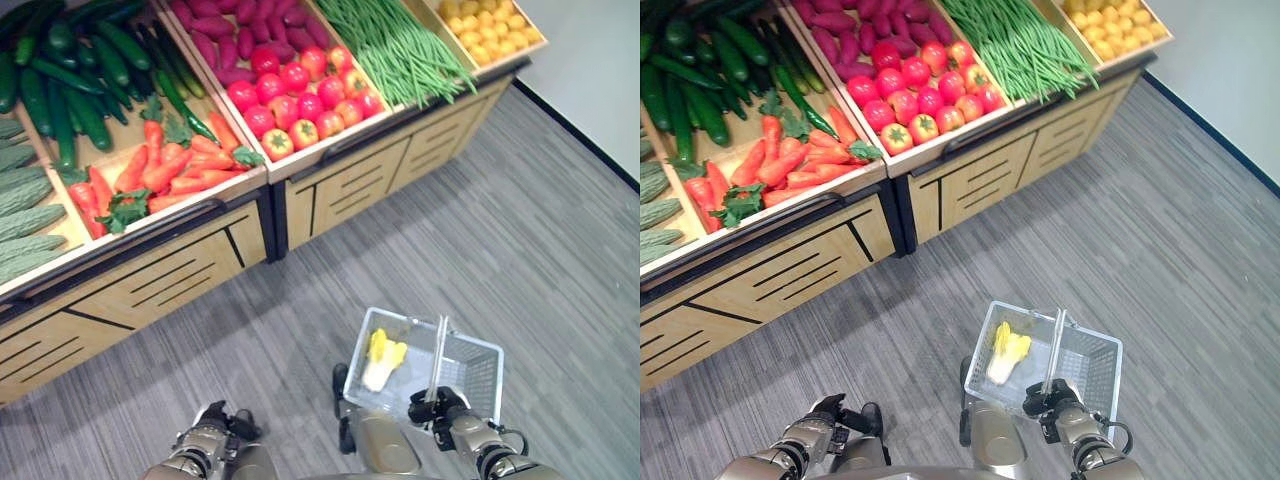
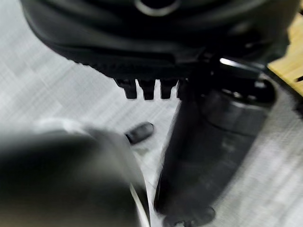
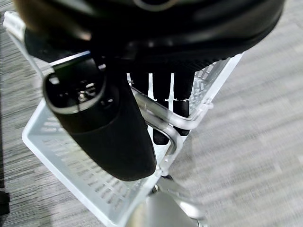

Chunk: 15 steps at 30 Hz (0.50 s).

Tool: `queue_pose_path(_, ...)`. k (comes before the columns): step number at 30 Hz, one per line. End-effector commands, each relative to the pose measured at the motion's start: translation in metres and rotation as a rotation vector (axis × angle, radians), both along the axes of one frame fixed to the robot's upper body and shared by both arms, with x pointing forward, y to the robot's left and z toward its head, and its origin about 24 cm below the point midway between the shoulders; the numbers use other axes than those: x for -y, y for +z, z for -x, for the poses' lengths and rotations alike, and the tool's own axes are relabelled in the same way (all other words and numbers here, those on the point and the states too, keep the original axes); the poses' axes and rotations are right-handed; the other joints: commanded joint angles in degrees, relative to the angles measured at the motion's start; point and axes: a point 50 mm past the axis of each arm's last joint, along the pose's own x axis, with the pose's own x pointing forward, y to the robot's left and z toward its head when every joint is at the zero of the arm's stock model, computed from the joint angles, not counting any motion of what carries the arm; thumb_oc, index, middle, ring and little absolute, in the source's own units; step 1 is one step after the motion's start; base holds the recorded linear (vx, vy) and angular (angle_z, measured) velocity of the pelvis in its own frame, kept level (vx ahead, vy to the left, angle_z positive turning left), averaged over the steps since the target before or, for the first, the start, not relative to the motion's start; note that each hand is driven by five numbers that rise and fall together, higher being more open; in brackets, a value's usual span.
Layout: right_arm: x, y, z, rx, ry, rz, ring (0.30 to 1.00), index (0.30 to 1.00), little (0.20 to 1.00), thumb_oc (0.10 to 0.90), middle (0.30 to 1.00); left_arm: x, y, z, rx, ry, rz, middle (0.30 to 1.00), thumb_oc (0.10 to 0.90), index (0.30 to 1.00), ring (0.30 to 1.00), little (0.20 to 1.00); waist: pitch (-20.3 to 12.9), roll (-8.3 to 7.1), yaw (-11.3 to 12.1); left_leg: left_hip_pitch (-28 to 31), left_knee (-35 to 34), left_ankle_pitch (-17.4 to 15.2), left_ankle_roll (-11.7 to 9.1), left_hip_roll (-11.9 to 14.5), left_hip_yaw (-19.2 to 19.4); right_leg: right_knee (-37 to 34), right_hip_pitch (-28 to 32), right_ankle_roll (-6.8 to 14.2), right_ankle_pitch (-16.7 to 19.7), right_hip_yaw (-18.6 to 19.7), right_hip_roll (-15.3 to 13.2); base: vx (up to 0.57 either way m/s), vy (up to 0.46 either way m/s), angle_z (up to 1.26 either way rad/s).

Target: Get the vegetables into the basket

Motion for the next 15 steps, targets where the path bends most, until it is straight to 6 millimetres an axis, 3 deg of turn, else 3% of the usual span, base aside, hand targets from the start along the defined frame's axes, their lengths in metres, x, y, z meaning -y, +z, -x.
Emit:
queue_pose_path(1,0.024,-0.008,0.037,-0.137,0.046,0.109,0.3,0.3,0.3,0.4,0.3,-0.012,0.001,0.005,-0.026,0.033,-0.037,1.0,0.9,1.0,1.0,1.0,-0.3,-0.42,-2.2,-0.2,1.8,-3.9,-0.7,-2.4,-1.4,4.4,-2.7,4.8,-4.2,3.7,-3.1,0.06,-0.253,0.28)
queue_pose_path(4,0.024,-0.007,0.036,-0.133,0.048,0.109,0.3,0.3,0.3,0.4,0.3,-0.01,0.001,0.004,-0.023,0.039,-0.028,1.0,0.9,1.0,1.0,1.0,-0.2,-0.02,-2.3,-0.5,1.9,-3.4,-1.2,-1.9,-1.8,4.3,-2.3,4.4,-4.6,2.9,-2.8,0.05,-0.209,0.62)
queue_pose_path(6,0.03,-0.005,0.036,-0.135,0.057,0.13,0.3,0.3,0.3,0.4,0.3,-0.001,0.0,0.002,-0.013,0.026,-0.004,1.0,0.9,1.0,1.0,1.0,0.2,1.62,-2.1,-1.7,1.8,0.7,-3.0,0.5,-2.4,3.8,-1.0,2.7,-6.4,-0.7,-1.7,0.09,-0.35,0.65)
queue_pose_path(9,0.033,-0.005,0.038,-0.14,0.059,0.136,0.3,0.3,0.3,0.4,0.3,0.003,0.0,-0.001,-0.004,0.021,0.005,1.0,0.9,1.0,1.0,1.0,0.6,2.32,-2.0,-2.3,1.4,3.3,-3.6,1.6,-2.3,4.0,-0.6,2.1,-7.3,-2.2,-1.5,0.03,-0.136,0.5)
queue_pose_path(11,0.036,-0.005,0.039,-0.147,0.058,0.145,0.3,0.3,0.3,0.4,0.3,0.005,0.001,-0.004,0.006,0.013,0.012,1.0,0.9,1.0,1.0,1.0,1.0,2.84,-2.0,-3.4,0.6,5.5,-3.8,2.3,-1.1,4.4,-0.5,1.7,-8.1,-3.6,-2.0,-0.01,-0.119,0.28)
queue_pose_path(15,0.041,-0.005,0.046,-0.181,0.068,0.163,0.3,0.3,0.3,0.4,0.3,0.013,0.001,-0.008,0.013,-0.024,0.03,1.0,0.9,1.0,1.0,1.0,0.5,3.98,-3.1,-3.2,-2.0,4.6,-3.7,2.3,4.9,4.2,0.0,1.5,-9.1,-6.5,-2.5,0.0,-0.092,0.54)
